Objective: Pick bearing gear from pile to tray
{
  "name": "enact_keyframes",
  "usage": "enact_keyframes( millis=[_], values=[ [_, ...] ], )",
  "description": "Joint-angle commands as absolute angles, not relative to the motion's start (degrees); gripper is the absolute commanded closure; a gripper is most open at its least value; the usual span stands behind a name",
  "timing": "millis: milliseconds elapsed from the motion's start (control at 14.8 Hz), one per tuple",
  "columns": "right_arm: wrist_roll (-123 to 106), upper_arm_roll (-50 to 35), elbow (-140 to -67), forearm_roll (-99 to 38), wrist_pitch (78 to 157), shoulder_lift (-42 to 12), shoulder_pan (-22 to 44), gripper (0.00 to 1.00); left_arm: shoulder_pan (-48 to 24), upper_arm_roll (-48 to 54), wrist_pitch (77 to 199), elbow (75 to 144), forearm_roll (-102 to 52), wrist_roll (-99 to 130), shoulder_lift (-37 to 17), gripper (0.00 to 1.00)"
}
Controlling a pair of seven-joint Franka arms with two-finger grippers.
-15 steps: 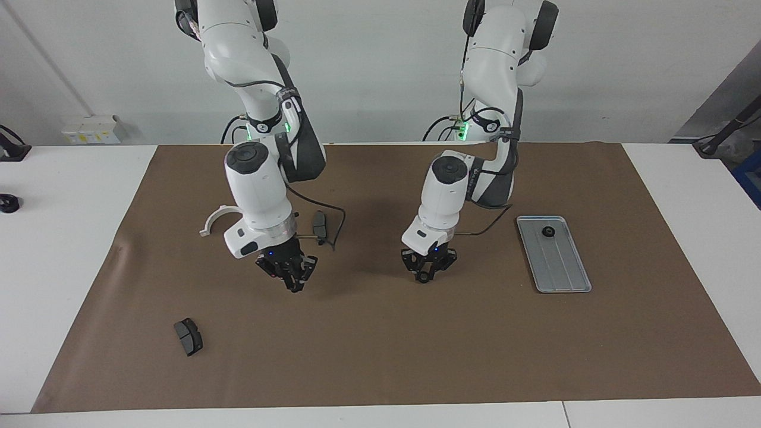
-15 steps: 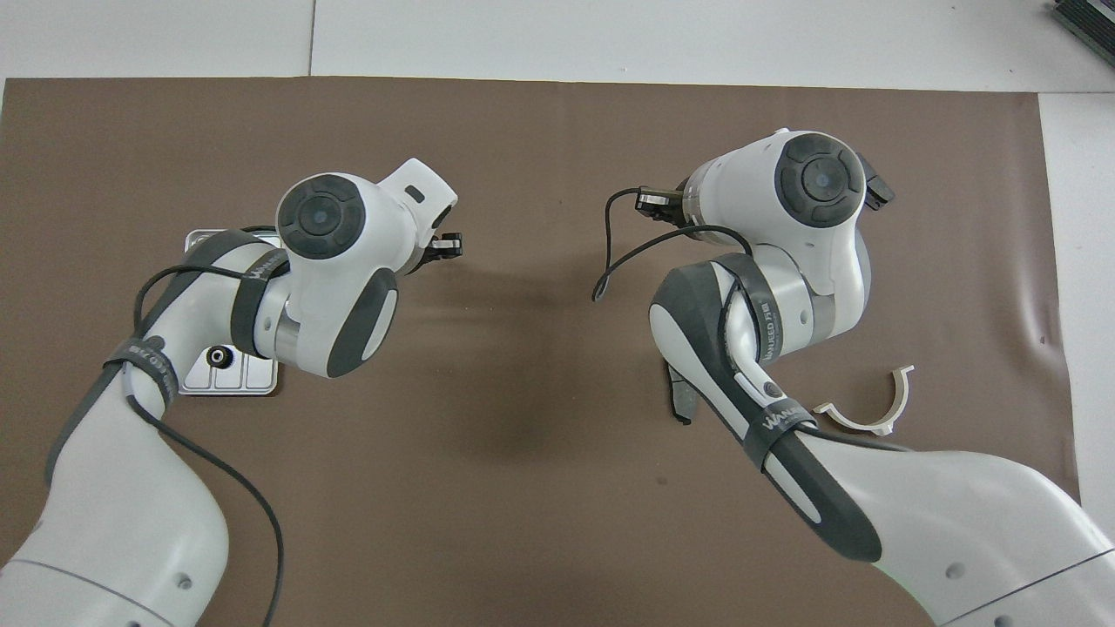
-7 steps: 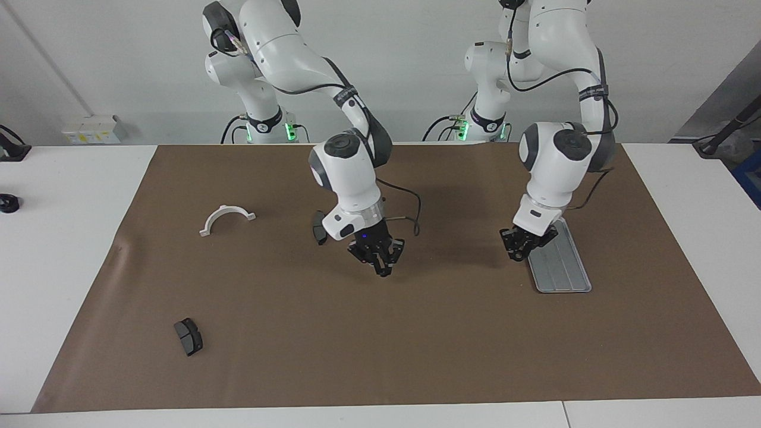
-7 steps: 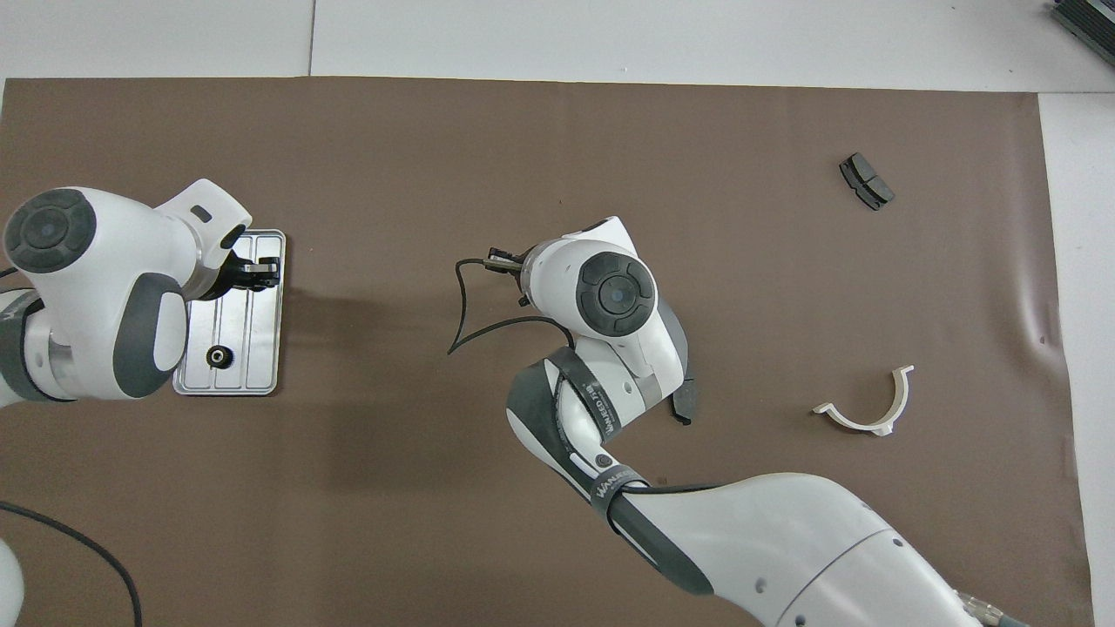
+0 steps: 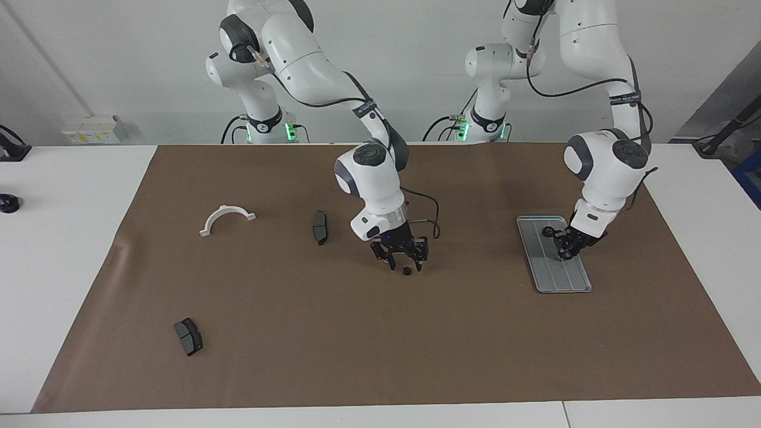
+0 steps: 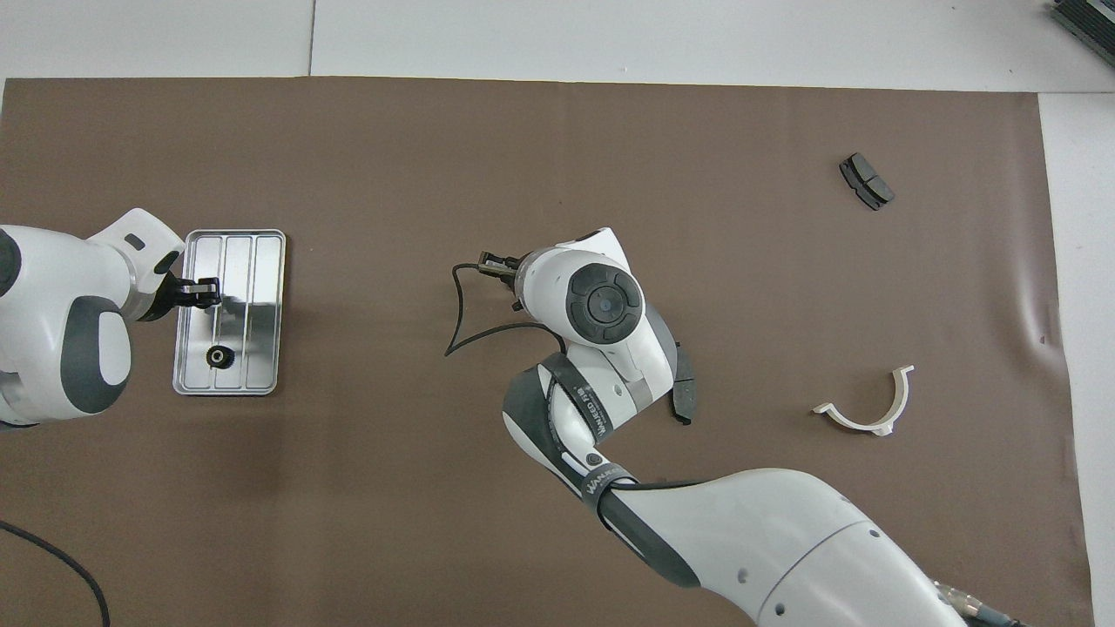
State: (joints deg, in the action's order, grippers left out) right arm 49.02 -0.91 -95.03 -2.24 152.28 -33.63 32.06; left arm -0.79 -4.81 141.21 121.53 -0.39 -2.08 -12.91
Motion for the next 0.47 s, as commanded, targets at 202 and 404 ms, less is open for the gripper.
enact_keyframes(
  millis=[202, 404],
  values=[
    [32.65, 1.50, -96.33, -1.93, 140.12, -21.81, 19.45, 0.00, -0.88, -4.04, 142.65, 121.73, -2.55, -3.08, -13.01, 0.18],
    [23.50, 1.49, -96.24, -1.93, 134.49, -18.55, 11.89, 0.00, -1.67, -3.96, 140.99, 120.59, -2.55, -2.90, -11.17, 0.00]
  ],
)
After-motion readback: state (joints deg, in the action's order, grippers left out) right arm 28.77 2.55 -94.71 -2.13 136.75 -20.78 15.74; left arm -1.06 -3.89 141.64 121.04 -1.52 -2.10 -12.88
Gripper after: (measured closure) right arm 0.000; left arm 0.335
